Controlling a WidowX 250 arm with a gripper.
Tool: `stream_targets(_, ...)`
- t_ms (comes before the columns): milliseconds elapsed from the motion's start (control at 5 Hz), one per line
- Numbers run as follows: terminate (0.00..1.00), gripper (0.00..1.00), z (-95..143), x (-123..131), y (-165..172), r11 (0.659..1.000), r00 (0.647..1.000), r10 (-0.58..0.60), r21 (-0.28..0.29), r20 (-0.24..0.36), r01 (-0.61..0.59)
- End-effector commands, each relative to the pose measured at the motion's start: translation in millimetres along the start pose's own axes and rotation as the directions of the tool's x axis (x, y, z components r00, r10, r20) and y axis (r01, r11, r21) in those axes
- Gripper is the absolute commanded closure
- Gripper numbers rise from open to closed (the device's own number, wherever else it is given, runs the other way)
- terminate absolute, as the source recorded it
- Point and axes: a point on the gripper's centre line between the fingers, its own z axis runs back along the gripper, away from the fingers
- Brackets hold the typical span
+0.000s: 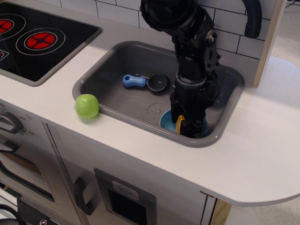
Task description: Take corn out of bowl sink
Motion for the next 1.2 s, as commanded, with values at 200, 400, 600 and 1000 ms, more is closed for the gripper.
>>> stream_targets(200,0.0,1.0,67,-16,43,0.993,0.981,0.114,-0.024,0.159,-0.112)
stream_targets(400,0.0,1.0,75,-30,56,0.976,0.951,0.215,-0.026,0.223,-0.215)
stream_targets(600,0.0,1.0,75,-46,68,0.964,0.943,0.264,-0.022,0.203,-0.265)
stream_targets(1000,0.0,1.0,76,-61,90,0.946,0.93,0.322,-0.033,0.176,-0.321)
